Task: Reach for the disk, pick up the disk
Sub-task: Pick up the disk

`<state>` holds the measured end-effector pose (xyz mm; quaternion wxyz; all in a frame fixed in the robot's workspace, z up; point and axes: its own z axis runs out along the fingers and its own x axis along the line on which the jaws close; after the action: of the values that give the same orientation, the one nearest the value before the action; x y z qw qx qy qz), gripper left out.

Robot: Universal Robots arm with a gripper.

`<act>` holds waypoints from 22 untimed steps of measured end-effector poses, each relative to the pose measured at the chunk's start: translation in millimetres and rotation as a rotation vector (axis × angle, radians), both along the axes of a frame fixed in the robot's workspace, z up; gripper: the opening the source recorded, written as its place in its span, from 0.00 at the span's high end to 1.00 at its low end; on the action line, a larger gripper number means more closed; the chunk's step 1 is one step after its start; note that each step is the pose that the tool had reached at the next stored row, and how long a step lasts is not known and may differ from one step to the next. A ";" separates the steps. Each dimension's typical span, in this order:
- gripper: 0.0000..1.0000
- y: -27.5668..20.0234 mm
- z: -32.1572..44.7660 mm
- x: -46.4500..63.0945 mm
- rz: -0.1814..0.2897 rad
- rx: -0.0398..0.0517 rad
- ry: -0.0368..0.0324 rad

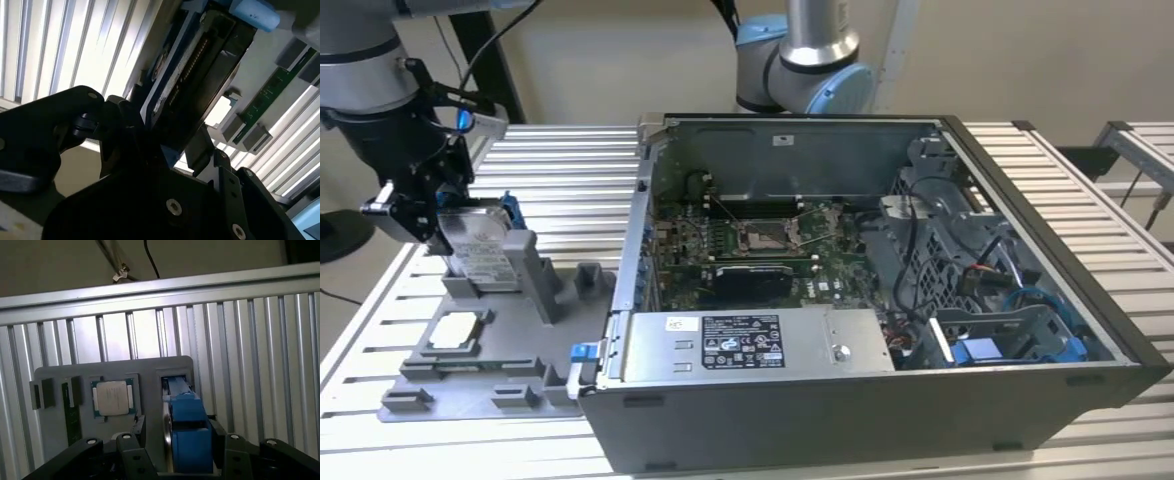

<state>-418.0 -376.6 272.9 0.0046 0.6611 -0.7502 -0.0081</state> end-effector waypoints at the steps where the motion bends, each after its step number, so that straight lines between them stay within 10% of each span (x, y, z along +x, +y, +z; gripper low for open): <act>1: 0.00 0.1 -1.9 -0.1 0.000 0.0000 0.0001; 20: 0.00 0.3 -8.5 -0.2 0.000 0.0000 0.0001; 21: 1.00 0.3 -8.5 -0.2 0.000 0.0000 0.0001; 22: 1.00 0.3 -8.6 -0.2 0.000 0.0000 0.0001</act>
<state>-418.2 -376.3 264.3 0.0046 0.6611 -0.7502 -0.0081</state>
